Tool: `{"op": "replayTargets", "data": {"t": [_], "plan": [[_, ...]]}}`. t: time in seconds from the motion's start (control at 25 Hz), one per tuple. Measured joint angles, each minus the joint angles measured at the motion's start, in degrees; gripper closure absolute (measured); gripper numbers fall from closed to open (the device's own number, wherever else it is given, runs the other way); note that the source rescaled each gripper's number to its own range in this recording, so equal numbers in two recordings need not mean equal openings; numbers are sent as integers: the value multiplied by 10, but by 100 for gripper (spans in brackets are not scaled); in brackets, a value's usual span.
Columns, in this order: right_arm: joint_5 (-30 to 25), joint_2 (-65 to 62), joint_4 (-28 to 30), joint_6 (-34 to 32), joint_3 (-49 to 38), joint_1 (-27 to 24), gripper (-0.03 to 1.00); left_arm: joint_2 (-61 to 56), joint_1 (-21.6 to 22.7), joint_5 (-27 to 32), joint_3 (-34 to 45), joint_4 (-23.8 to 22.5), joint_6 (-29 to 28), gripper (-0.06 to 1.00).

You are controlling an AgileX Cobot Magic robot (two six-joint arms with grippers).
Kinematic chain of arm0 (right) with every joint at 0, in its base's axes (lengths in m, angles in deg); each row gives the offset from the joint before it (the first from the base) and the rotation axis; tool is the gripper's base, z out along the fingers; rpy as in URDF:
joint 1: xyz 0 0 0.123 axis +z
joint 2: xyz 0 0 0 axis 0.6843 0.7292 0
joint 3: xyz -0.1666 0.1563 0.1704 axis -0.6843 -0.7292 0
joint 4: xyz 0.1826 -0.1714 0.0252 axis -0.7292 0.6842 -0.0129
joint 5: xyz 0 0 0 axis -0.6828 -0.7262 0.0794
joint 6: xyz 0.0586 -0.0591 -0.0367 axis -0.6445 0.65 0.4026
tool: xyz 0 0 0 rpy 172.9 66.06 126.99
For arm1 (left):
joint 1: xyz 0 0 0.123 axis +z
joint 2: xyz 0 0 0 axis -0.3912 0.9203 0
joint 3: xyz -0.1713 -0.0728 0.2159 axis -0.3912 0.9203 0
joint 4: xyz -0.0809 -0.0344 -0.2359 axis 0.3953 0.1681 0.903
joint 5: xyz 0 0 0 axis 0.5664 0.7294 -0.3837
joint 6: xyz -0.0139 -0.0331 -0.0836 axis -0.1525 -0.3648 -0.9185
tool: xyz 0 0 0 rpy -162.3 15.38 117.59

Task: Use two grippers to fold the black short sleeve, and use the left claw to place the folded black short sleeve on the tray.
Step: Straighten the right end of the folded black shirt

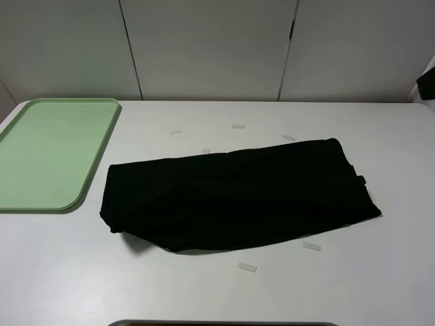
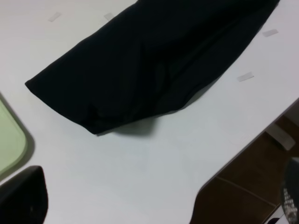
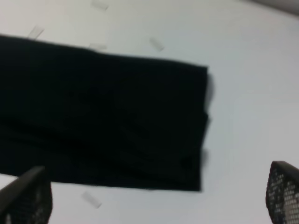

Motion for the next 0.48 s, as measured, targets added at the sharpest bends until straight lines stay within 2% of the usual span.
{"op": "replayTargets", "data": {"t": [0.28, 0.48], "plan": [[15, 0, -54, -13, -38, 0, -3, 0, 0, 3, 1, 0, -1, -5], [15, 0, -114, -10, -38, 0, -3, 0, 0, 3, 1, 0, -1, -5]]}}
